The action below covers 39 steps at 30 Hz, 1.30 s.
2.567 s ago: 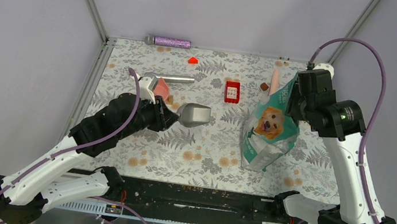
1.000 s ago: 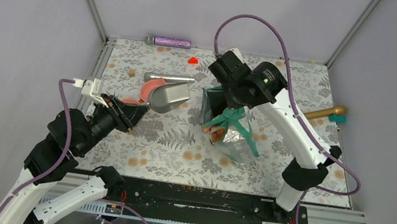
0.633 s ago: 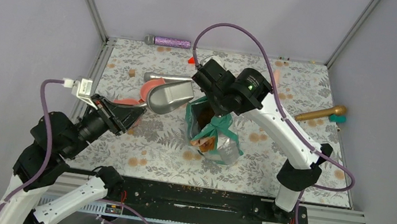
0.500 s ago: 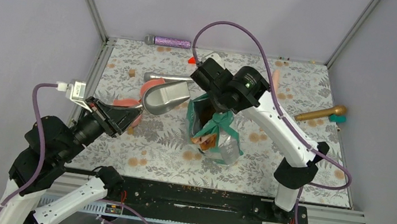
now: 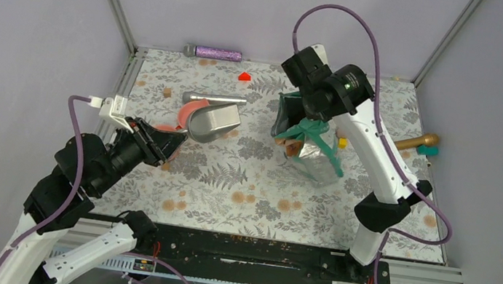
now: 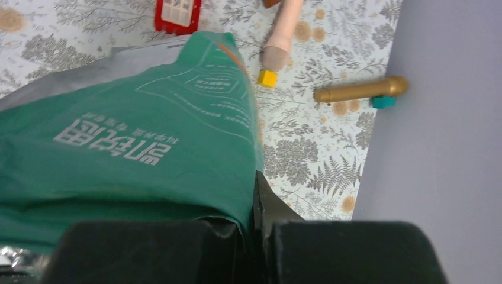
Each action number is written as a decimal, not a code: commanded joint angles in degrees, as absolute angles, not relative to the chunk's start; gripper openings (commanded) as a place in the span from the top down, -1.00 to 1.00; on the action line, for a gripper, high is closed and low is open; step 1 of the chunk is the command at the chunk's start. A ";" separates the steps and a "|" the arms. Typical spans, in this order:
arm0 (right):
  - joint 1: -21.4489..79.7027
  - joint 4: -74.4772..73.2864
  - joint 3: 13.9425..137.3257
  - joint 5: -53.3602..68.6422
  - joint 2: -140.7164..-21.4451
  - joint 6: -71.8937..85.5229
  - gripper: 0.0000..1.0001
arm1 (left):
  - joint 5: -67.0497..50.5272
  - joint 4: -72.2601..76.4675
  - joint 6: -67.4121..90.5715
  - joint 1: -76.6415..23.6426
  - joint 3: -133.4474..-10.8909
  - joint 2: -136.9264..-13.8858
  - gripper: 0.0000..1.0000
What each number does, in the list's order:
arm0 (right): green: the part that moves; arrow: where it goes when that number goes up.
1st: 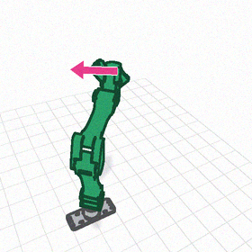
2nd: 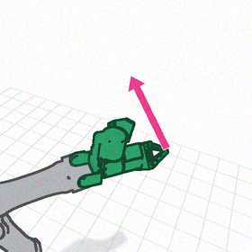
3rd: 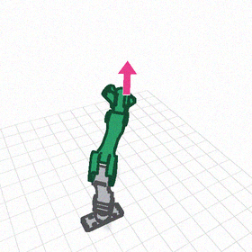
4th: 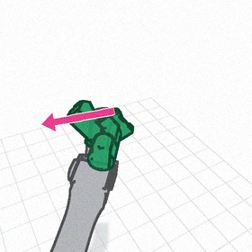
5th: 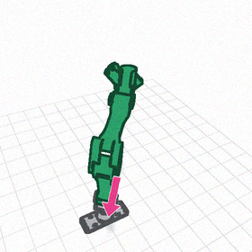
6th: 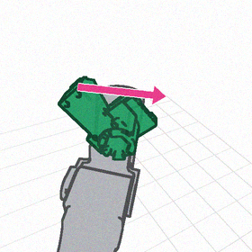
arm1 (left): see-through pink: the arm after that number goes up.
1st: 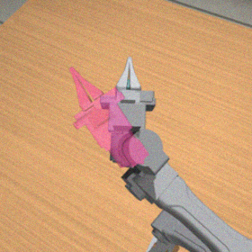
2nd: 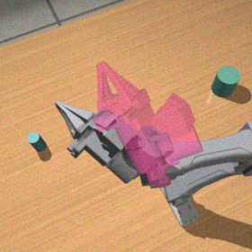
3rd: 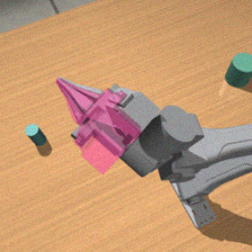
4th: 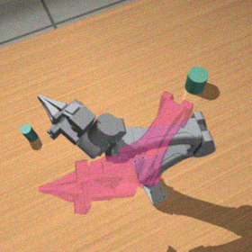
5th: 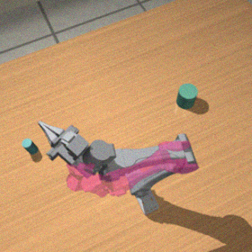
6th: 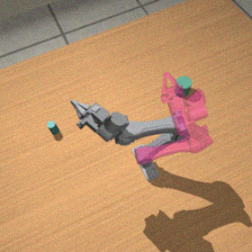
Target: Serve the pet food
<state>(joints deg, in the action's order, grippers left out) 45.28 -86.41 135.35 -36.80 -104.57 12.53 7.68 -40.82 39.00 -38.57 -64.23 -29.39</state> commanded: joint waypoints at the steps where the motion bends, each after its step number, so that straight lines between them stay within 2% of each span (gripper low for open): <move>1: 45.26 -83.80 136.03 -46.35 -93.87 12.12 1.00 | 9.22 -35.92 38.31 -38.55 -64.96 -30.14 1.00; 6: 45.31 -77.90 129.88 -33.65 -94.67 13.84 1.00 | 9.77 -35.85 38.20 -38.57 -64.20 -30.65 1.00; 12: 44.58 -79.32 142.77 -28.52 -99.14 13.71 1.00 | 10.32 -35.86 37.76 -38.55 -63.43 -30.83 1.00; 16: 43.62 -77.12 145.07 -26.49 -98.59 14.31 1.00 | 10.38 -35.07 37.05 -38.55 -61.57 -30.26 1.00; 19: 42.40 -75.56 141.31 -24.84 -97.10 15.89 1.00 | 10.27 -34.85 37.01 -38.54 -60.93 -30.67 1.00; 22: 40.41 -70.34 128.46 -22.03 -93.37 17.10 1.00 | 10.28 -34.49 37.11 -38.52 -59.96 -31.05 1.00; 24: 38.16 -66.50 119.99 -19.02 -91.01 16.75 0.80 | 9.91 -33.85 37.13 -38.56 -59.10 -31.60 1.00; 27: 36.01 -66.79 117.47 -18.26 -90.56 14.22 0.55 | 8.64 -33.87 36.77 -38.48 -59.19 -33.31 1.00; 30: 35.90 -69.02 121.00 -17.98 -91.22 10.58 0.22 | 7.62 -33.84 36.74 -38.37 -59.10 -34.45 1.00; 33: 35.92 -70.48 125.41 -15.48 -91.79 8.37 0.02 | 7.05 -33.71 36.88 -38.03 -58.94 -34.98 1.00; 36: 35.93 -72.07 129.97 -12.30 -93.17 6.93 -0.26 | 6.48 -33.27 36.83 -37.50 -58.76 -34.81 1.00; 39: 35.93 -75.43 135.66 -12.90 -95.69 6.13 -0.37 | 6.25 -33.05 36.88 -36.91 -58.57 -34.61 1.00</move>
<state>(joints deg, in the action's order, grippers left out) 35.79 -71.75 128.33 -14.37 -94.89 9.43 7.49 -38.98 37.41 -37.69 -58.46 -35.38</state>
